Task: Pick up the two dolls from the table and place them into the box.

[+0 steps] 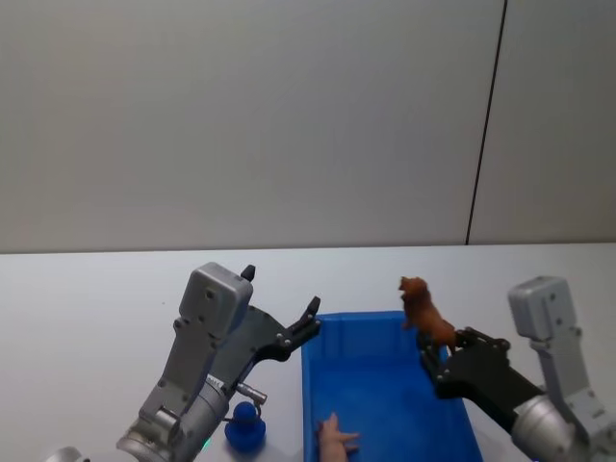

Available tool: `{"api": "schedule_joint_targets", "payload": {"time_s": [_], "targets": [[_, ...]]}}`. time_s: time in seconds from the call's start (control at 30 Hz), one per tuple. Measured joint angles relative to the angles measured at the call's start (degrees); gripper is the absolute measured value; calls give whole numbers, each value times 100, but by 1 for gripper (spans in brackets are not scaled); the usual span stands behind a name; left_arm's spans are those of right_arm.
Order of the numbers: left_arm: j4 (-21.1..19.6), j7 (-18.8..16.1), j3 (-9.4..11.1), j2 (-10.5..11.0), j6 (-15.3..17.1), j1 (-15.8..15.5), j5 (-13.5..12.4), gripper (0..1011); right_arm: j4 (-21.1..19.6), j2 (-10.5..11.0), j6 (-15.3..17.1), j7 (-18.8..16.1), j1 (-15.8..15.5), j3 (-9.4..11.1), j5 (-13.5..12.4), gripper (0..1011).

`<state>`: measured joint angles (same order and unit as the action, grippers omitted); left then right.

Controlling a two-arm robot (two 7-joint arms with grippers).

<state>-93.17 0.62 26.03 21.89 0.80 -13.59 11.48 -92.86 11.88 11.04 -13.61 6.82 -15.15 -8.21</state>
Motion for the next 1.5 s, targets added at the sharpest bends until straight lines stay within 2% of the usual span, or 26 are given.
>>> {"api": "schedule_joint_targets", "payload": {"time_s": [0.03,0.1,0.27,0.43,0.77,1.17,1.5], "targets": [[0,0,0,0,0,0,0,1001,78,-40,6,-64,65,-16,7,346],[0,0,0,0,0,0,0,1001,130,-66,8,-88,110,-25,9,366],[0,0,0,0,0,0,0,1001,433,-187,15,-237,342,-50,27,567],[0,0,0,0,0,0,0,1001,597,-232,12,-259,461,-39,27,708],[0,0,0,0,0,0,0,1001,643,-203,-50,35,464,60,-69,985],[0,0,0,0,0,0,0,1001,212,14,-122,639,45,238,-322,1001],[0,0,0,0,0,0,0,1001,-18,133,-153,894,-194,324,-452,1001]]}}
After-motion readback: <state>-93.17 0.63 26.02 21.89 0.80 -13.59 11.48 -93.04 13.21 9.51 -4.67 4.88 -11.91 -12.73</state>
